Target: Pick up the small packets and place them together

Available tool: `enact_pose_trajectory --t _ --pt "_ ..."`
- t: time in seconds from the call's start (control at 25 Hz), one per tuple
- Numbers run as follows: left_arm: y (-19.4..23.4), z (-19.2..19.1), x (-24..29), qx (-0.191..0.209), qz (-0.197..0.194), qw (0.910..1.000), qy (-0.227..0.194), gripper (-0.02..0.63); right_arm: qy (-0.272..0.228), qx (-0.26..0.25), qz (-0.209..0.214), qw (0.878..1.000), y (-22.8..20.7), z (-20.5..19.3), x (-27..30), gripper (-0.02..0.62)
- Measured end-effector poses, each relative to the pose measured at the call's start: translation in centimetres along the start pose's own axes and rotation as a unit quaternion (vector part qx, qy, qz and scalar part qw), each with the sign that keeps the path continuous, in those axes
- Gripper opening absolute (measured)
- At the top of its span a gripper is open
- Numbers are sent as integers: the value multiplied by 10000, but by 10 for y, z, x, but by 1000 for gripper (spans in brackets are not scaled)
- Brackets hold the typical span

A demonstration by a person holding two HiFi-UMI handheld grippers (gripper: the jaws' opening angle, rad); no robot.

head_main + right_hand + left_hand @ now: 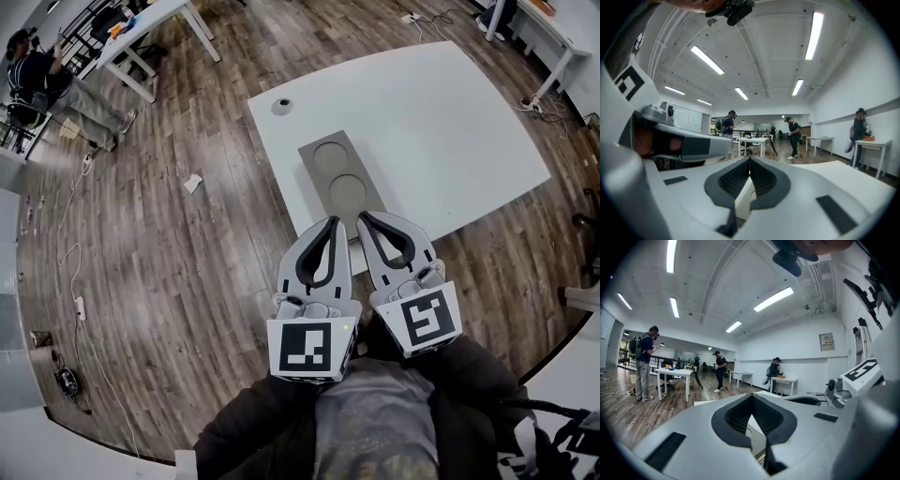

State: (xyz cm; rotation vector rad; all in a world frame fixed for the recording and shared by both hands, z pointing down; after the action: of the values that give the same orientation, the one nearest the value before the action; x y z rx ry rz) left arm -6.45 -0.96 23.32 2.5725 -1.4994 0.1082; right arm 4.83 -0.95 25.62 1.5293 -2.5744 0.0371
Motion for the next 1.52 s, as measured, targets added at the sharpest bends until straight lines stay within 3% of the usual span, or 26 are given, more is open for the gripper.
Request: enact_pose_trajectory --t 0.28,0.48,0.88,1.16,1.52 --pt "-10 -53 -13 136 182 9994 -268 2 115 107 83 9998 12 -70 -26 6" --pt "-10 -107 -18 69 297 9995 2 0 386 318 179 9986 25 -135 -26 6" --pt "-8 -106 -14 7 245 9997 69 0 721 291 -282 9966 17 -148 -25 8" --pt "1 -109 -9 -38 176 9997 180 0 1198 340 -482 9910 15 -163 -11 171" --pt "21 -118 6 -190 114 9992 336 0 1659 388 -609 9835 12 -173 8 187"
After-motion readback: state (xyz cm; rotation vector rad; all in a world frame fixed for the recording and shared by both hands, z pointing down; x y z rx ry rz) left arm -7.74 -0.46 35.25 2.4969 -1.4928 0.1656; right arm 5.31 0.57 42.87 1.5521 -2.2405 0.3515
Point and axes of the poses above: the fingertips, and each gripper's own axes: x forward along the fingers, y to its left, z out of its top, the point moved 8 cm from there along -x, backward along the fingers, and after that the axes turned 1 degree about -x, right-handed, at the moved point
